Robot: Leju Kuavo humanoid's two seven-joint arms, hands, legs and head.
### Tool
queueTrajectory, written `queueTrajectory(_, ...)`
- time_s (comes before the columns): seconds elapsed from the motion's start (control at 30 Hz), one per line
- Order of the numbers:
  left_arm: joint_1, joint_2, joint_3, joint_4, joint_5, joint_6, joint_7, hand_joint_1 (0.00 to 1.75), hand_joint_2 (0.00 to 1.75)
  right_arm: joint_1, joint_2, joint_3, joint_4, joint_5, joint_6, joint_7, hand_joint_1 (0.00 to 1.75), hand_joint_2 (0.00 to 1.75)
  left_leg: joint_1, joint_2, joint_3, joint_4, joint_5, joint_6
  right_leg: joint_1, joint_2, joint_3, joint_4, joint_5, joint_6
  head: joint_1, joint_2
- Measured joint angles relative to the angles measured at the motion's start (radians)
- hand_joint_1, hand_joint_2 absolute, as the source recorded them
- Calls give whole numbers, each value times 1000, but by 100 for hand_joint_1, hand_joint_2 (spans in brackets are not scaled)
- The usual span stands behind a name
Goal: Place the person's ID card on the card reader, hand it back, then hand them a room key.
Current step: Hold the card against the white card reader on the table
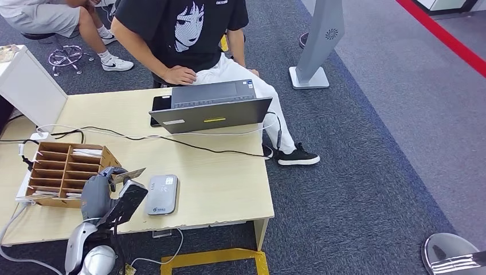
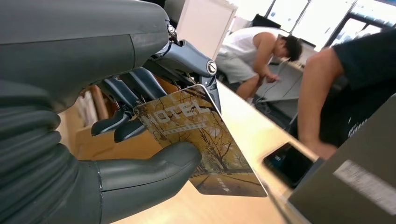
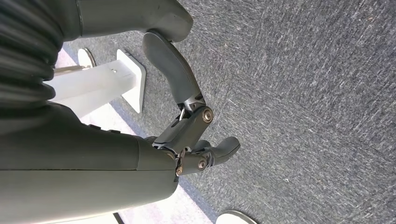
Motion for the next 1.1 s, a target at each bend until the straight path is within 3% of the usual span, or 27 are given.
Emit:
queueTrajectory(0.6, -53, -1, 31, 326, -21, 49, 3, 175, 175, -2, -1, 0, 0, 5, 5, 0, 0, 175, 0, 0, 0, 0, 0, 0, 0, 0, 0, 0, 0, 0, 0, 0)
queueTrajectory(1.1, -67, -15, 40, 368, -22, 44, -20, 175, 175, -1, -6, 0, 0, -5, 19, -3, 0, 175, 0, 0, 0, 0, 0, 0, 0, 0, 1, 0, 0, 0, 0, 0)
